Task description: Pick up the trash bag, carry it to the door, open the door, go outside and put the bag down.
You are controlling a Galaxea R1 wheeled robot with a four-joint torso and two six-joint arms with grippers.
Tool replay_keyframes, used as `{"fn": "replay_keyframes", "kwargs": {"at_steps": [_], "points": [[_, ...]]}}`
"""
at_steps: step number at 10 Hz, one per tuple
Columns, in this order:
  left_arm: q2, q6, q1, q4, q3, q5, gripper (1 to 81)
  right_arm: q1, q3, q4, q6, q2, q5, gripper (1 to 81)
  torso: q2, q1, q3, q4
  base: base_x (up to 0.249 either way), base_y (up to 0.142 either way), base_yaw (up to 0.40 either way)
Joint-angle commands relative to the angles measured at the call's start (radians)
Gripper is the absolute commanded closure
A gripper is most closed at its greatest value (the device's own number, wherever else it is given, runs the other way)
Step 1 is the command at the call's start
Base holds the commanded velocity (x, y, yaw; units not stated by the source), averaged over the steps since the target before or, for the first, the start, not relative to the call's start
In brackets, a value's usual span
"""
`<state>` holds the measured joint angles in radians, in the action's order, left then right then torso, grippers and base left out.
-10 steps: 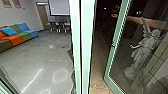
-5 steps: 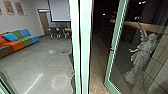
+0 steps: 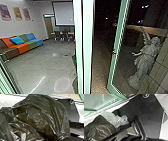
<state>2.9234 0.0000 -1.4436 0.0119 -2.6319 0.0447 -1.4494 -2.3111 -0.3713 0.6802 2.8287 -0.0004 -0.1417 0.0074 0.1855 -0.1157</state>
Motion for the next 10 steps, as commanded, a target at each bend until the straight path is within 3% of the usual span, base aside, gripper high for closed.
{"fn": "replay_keyframes", "kwargs": {"at_steps": [1, 2, 3, 6, 10], "points": [[-0.007, 0.006, 0.048, 0.008, 0.000, 0.057, 81.1, 0.057, 0.013, -0.005, -0.001, -0.001, -0.039, 1.0, 0.000, 0.000, 0.000, -0.003, 0.000, 0.000, 0.000], [-0.006, 0.005, 0.050, 0.008, 0.000, 0.057, 81.1, 0.050, 0.013, -0.011, -0.001, 0.007, -0.039, 1.0, 0.000, 0.000, 0.000, 0.021, 0.000, 0.000, 0.000], [-0.006, 0.005, 0.048, 0.006, 0.000, 0.057, 81.1, 0.039, 0.010, -0.018, -0.005, 0.023, -0.041, 1.0, 0.000, 0.000, 0.000, 0.032, 0.000, 0.000, 0.000], [0.004, 0.005, 0.050, 0.008, -0.007, 0.057, 81.1, 0.010, -0.091, -0.077, -0.013, 0.103, -0.039, 1.0, 0.000, 0.000, 0.000, 0.033, 0.000, 0.000, 0.000], [0.011, 0.006, 0.050, 0.010, -0.007, 0.057, 81.1, 0.003, -0.163, -0.084, -0.013, 0.143, -0.039, 1.0, 0.000, 0.000, -0.001, 0.033, 0.000, 0.000, 0.000]]}}
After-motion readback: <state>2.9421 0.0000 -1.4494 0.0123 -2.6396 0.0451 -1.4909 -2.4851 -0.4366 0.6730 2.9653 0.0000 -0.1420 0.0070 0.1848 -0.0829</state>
